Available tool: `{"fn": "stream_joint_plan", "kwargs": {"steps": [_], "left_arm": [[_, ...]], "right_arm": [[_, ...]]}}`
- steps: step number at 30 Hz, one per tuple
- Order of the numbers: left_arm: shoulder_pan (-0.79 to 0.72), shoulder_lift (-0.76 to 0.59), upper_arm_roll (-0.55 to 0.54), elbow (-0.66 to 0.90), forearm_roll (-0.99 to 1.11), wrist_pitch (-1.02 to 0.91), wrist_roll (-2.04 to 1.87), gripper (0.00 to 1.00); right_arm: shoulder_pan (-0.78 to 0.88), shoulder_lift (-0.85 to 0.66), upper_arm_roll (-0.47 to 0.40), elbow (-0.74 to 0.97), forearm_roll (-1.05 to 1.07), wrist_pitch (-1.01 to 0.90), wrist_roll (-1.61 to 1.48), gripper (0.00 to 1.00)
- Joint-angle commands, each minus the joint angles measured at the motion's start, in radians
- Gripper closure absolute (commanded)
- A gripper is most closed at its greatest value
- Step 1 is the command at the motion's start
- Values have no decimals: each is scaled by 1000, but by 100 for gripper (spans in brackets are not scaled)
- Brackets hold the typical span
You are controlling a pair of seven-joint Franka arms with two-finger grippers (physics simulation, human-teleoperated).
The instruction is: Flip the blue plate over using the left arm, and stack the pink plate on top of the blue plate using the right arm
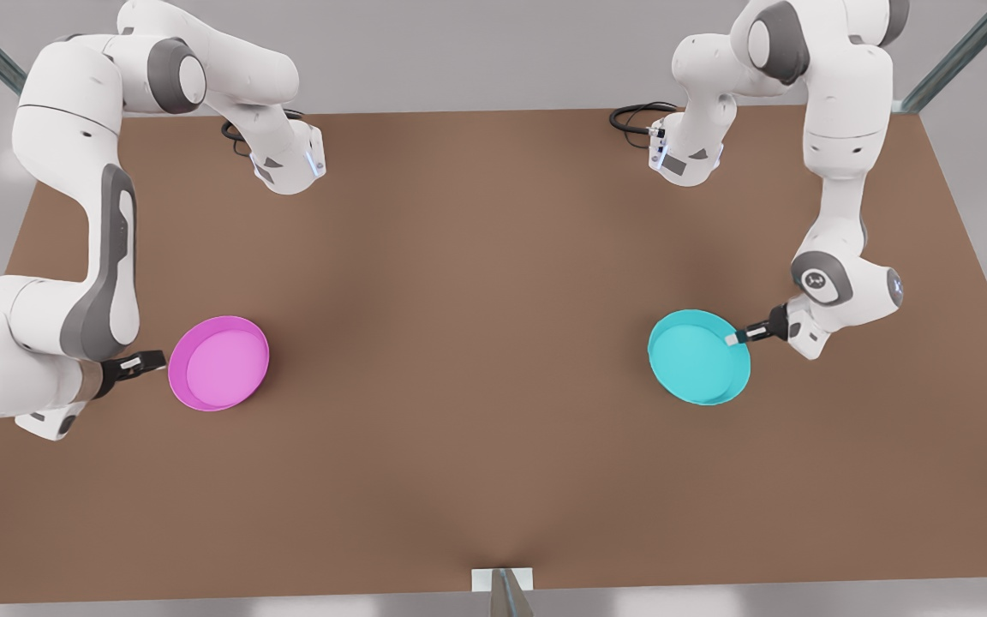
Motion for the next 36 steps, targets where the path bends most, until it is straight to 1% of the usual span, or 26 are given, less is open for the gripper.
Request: {"fn": "stream_joint_plan", "kwargs": {"steps": [1, 3, 4, 8, 11, 12, 14, 16, 20, 24, 25, 26, 27, 28, 29, 32, 33, 34, 36], "left_arm": [[0, -3, 0, 5, -71, -9, -5, 79], [0, -28, -6, 48, 24, -58, -126, 79], [0, -34, -14, 84, 47, -118, -188, 79], [-1, -52, -84, 193, 48, -282, -275, 79], [-3, -74, -169, 198, 58, -264, -389, 79], [-3, -76, -195, 223, 84, -265, -444, 79], [-3, -72, -278, 281, 197, -257, -615, 79], [-4, -74, -365, 304, 329, -188, -806, 79], [-60, -68, -373, 358, 505, -165, -955, 79], [-141, -71, -373, 462, 735, -187, -1174, 79], [-176, -71, -373, 494, 818, -225, -1228, 79], [-204, -71, -373, 526, 854, -269, -1240, 79], [-253, -68, -373, 574, 944, -342, -1294, 79], [-285, -72, -371, 586, 1006, -365, -1324, 79], [-313, -59, -373, 634, 1059, -409, -1352, 79], [-417, -43, -371, 641, 1240, -457, -1461, 79], [-454, -13, -371, 651, 1315, -474, -1511, 79], [-494, 30, -371, 697, 1384, -523, -1534, 79], [-560, 36, -371, 709, 1492, -613, -1535, 79]], "right_arm": [[-2, 0, 0, 0, 0, 0, 0, 0], [-2, 0, 0, 0, 0, 0, 0, 0], [-2, 1, 0, 0, 0, 0, 0, 0], [-6, 1, 0, 0, 0, 2, 0, 0], [-8, 1, 0, 0, 2, 2, -2, 0], [-8, 1, 1, 0, 2, 0, -2, 0], [-12, 1, 1, 0, 2, 0, -2, 0], [-18, 3, 1, 0, 3, 2, -2, 0], [-29, 11, 1, 2, 5, 2, -15, 0], [-35, 9, 1, 2, 5, 0, -20, 0], [-37, 11, 1, 2, 5, 2, -20, 0], [-37, 11, 1, 0, 5, 2, -20, 0], [-44, 15, 1, 2, 15, 2, -21, 0], [-46, 17, 1, 2, 15, 2, -21, 0], [-52, 17, 1, 2, 15, 2, -21, 0], [-55, 21, 1, 0, 15, 2, -21, 0], [-58, 21, 1, 0, 21, 2, -21, 0], [-60, 21, 1, 0, 28, 2, -26, 0], [-60, 21, 1, 0, 28, 2, -29, 0]]}}
